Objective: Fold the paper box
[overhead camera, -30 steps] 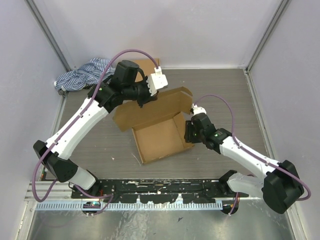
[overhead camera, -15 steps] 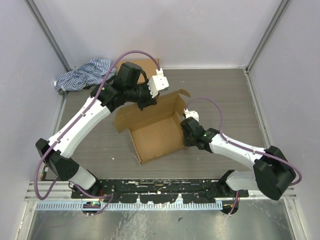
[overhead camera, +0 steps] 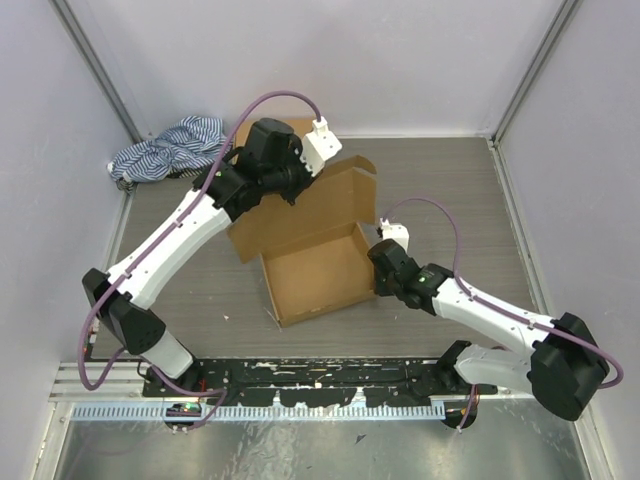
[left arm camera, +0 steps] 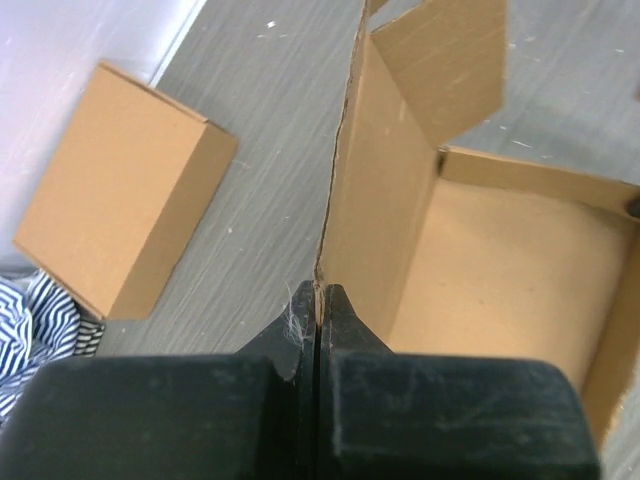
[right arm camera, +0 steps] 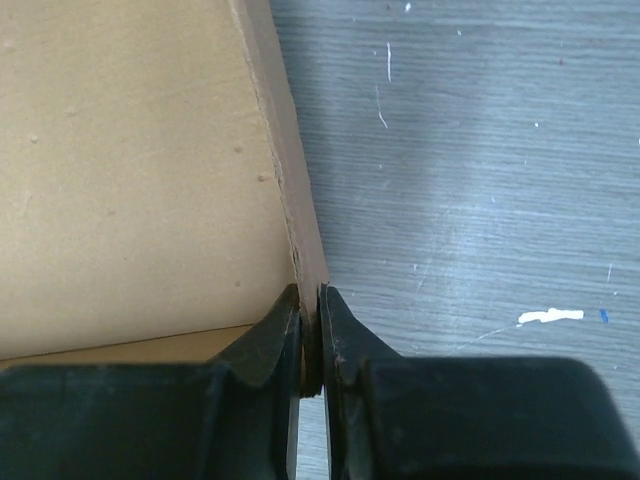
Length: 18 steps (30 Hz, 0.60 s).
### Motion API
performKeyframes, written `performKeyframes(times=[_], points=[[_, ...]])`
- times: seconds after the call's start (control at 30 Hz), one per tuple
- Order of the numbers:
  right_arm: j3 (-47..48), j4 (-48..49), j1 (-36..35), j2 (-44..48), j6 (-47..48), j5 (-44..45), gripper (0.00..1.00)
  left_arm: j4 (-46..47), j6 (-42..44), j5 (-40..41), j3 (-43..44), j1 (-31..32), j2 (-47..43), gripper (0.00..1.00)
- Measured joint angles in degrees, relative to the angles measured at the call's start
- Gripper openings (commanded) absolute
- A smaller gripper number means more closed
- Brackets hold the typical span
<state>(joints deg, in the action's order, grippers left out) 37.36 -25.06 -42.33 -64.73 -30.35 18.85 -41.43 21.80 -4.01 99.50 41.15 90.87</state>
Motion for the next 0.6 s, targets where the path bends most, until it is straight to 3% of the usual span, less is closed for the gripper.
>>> performKeyframes(times=[0.13, 0.33, 0.37, 0.43, 0.47, 0.6], points=[[-1.7, -0.22, -0.5, 0.63, -1.57, 0.2, 0.01, -0.17, -4.04, 5.25, 1.88, 0.02, 2.58, 0.01], [-2.71, -0.85, -1.9, 0.61, -3.58, 0.33, 0.03, -0.63, -9.31, 5.27, 1.44, 0.63, 3.85, 0.02], [-2.71, -0.87, -2.08, 0.59, -3.78, 0.28, 0.07, -0.22, -9.97, 4.76, 0.61, 0.96, 3.45, 0.02], [-2.71, -0.94, -2.25, 0.5, -4.0, 0.07, 0.29, -0.07, -10.86, 3.61, -0.79, 1.57, 2.91, 0.02], [-2.71, -0.92, -2.34, 0.35, -4.0, -0.11, 0.36, -0.07, -11.17, 3.26, -1.07, 1.84, 2.89, 0.02], [-1.84, -0.7, -2.49, -1.11, -4.02, 0.07, 0.47, -0.7, -11.78, 2.45, -1.42, 2.21, 2.91, 0.02]])
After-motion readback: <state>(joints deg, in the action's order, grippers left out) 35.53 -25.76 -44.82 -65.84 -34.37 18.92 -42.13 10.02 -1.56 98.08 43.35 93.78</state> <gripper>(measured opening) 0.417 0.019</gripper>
